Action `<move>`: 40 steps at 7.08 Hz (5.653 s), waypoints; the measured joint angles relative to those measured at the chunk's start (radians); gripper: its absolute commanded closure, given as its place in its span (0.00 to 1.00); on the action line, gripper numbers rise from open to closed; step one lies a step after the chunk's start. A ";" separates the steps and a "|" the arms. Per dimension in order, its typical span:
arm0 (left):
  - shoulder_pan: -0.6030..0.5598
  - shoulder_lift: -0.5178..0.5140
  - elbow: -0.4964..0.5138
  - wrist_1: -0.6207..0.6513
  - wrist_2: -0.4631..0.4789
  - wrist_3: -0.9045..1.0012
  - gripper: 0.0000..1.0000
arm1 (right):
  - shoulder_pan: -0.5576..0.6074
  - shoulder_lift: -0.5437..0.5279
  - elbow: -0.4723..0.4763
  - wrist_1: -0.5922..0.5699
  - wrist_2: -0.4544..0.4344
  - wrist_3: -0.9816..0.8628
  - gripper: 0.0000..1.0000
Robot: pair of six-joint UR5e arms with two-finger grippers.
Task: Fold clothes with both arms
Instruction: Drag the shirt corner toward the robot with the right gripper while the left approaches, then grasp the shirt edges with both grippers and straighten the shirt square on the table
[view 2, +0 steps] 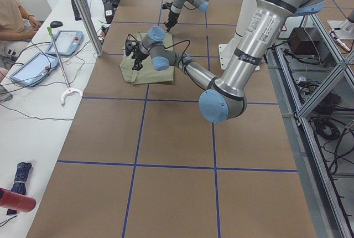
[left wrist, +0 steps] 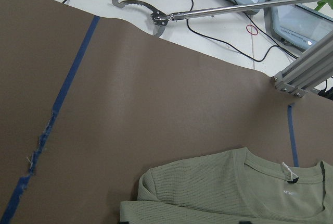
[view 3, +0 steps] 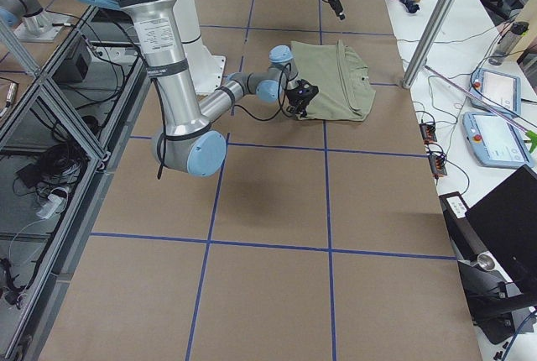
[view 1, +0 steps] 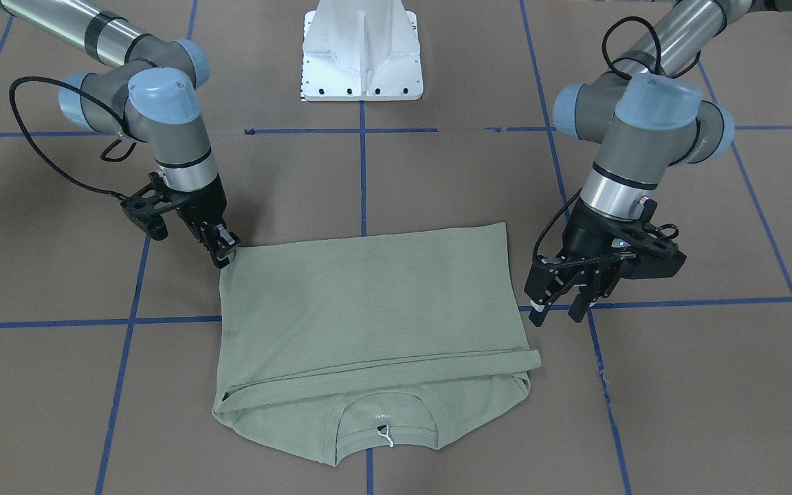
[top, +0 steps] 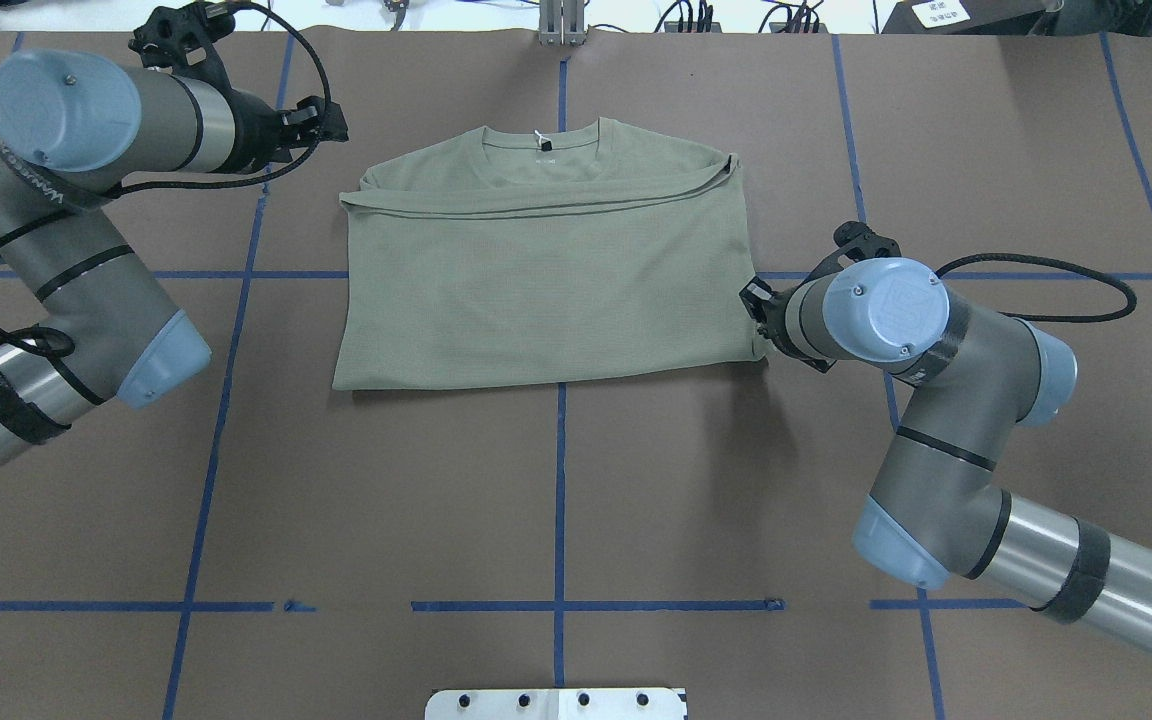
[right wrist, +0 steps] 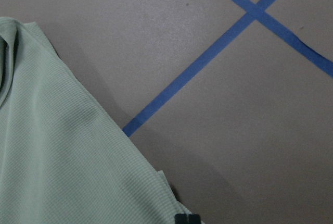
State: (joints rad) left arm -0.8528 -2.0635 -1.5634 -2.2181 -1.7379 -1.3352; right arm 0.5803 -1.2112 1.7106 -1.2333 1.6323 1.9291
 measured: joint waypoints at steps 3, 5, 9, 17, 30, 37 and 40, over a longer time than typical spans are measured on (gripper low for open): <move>0.000 -0.004 -0.005 0.000 -0.003 -0.003 0.24 | -0.010 -0.082 0.119 -0.009 0.035 0.015 1.00; 0.006 -0.001 -0.020 -0.002 -0.032 -0.010 0.24 | -0.128 -0.277 0.329 -0.013 0.036 0.106 1.00; 0.057 0.044 -0.174 0.000 -0.235 -0.081 0.24 | -0.399 -0.525 0.552 -0.014 0.067 0.184 1.00; 0.333 0.108 -0.242 0.100 -0.212 -0.444 0.31 | -0.351 -0.512 0.634 -0.013 0.083 0.193 0.00; 0.344 0.033 -0.107 0.161 -0.047 -0.382 1.00 | -0.135 -0.380 0.524 -0.015 0.101 0.011 0.00; 0.031 -0.507 0.782 -0.254 0.018 -0.219 0.38 | -0.142 -0.351 0.522 -0.013 0.094 0.016 0.00; 0.038 -0.300 0.451 -0.224 -0.078 -0.223 0.35 | -0.138 -0.201 0.398 -0.066 0.096 -0.047 0.00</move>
State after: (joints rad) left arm -0.8149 -2.3640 -1.1121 -2.4424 -1.8163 -1.5580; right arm 0.4426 -1.4118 2.1084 -1.2989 1.7281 1.8818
